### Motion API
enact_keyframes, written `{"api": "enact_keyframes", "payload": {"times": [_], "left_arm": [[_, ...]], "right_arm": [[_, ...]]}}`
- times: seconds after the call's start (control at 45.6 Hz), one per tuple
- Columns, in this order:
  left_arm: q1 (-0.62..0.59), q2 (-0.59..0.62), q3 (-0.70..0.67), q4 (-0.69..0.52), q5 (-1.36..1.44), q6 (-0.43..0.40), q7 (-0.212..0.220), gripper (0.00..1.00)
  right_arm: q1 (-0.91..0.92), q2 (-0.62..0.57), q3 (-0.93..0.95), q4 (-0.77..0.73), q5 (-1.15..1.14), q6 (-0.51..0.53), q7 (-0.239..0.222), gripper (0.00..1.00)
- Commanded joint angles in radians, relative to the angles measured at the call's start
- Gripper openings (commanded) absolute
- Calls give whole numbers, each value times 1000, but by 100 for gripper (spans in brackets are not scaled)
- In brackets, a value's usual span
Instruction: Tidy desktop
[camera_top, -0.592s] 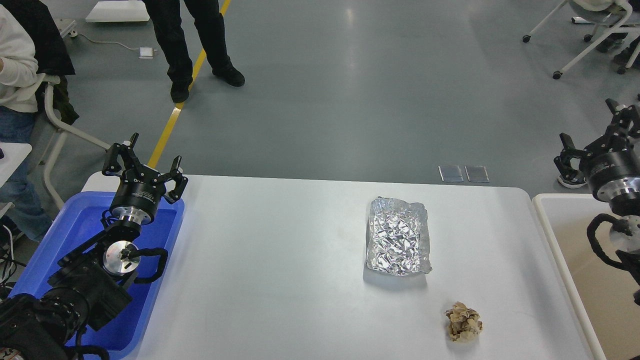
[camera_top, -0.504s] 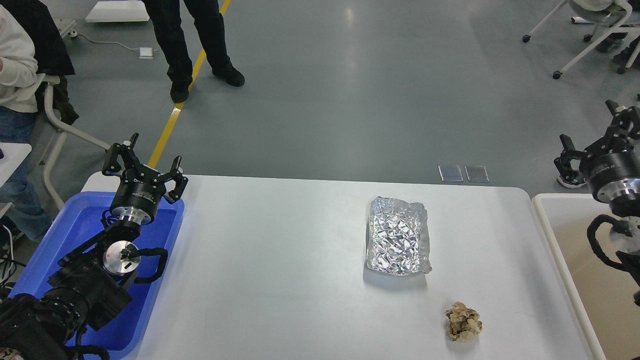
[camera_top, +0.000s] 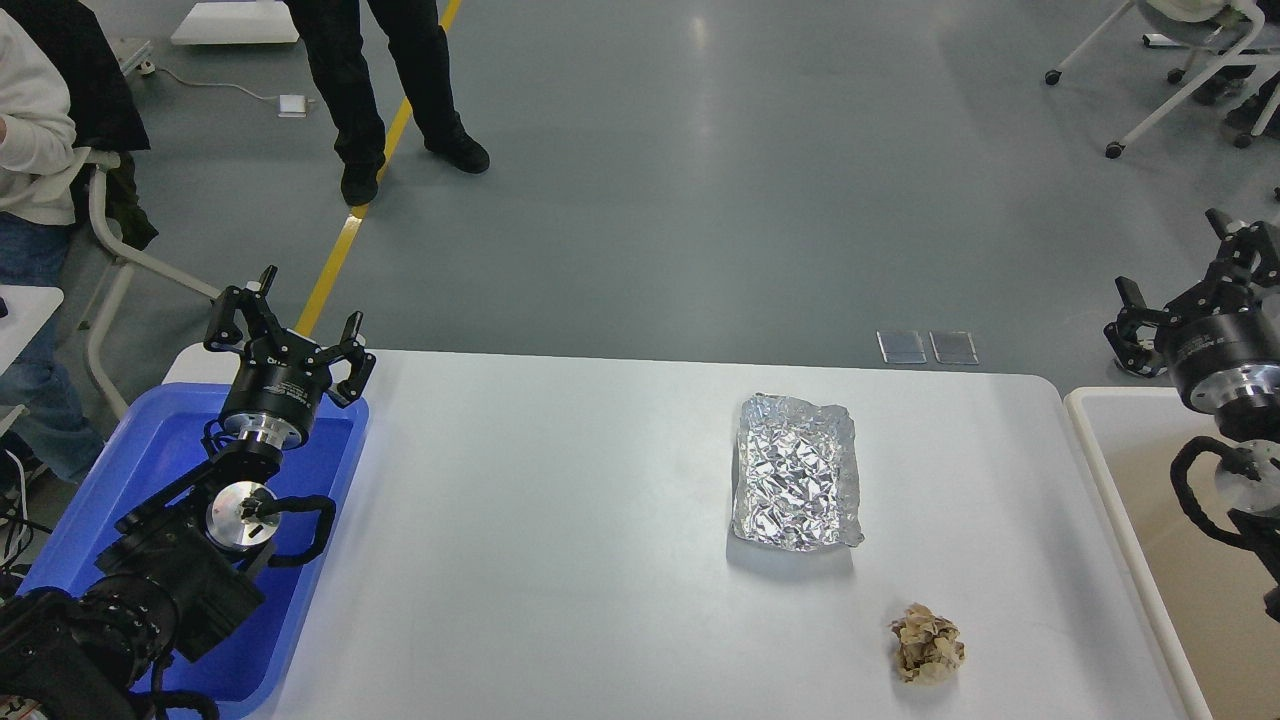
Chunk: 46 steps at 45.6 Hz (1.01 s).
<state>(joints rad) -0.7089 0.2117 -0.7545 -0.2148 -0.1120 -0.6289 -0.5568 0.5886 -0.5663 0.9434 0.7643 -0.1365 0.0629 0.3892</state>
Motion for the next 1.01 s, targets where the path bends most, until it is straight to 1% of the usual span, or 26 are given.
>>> {"api": "enact_keyframes", "payload": {"times": [0.0, 0.482, 0.702, 0.833, 0.987], "left_arm": [[0, 0, 0, 0, 0, 0, 0, 100], [-1, 0, 0, 0, 0, 0, 0, 100], [0, 0, 0, 0, 0, 0, 0, 100], [0, 0, 0, 0, 0, 0, 0, 100], [0, 0, 0, 0, 0, 0, 0, 100]], "right_arm": [[-6, 5, -3, -3, 0, 0, -1, 100], [-7, 12, -38, -22, 2, -11, -3, 100], [10, -7, -120, -20, 0, -15, -3, 100], [49, -47, -219, -20, 0, -18, -3, 100], [152, -116, -463, -14, 0, -20, -3, 100]]}}
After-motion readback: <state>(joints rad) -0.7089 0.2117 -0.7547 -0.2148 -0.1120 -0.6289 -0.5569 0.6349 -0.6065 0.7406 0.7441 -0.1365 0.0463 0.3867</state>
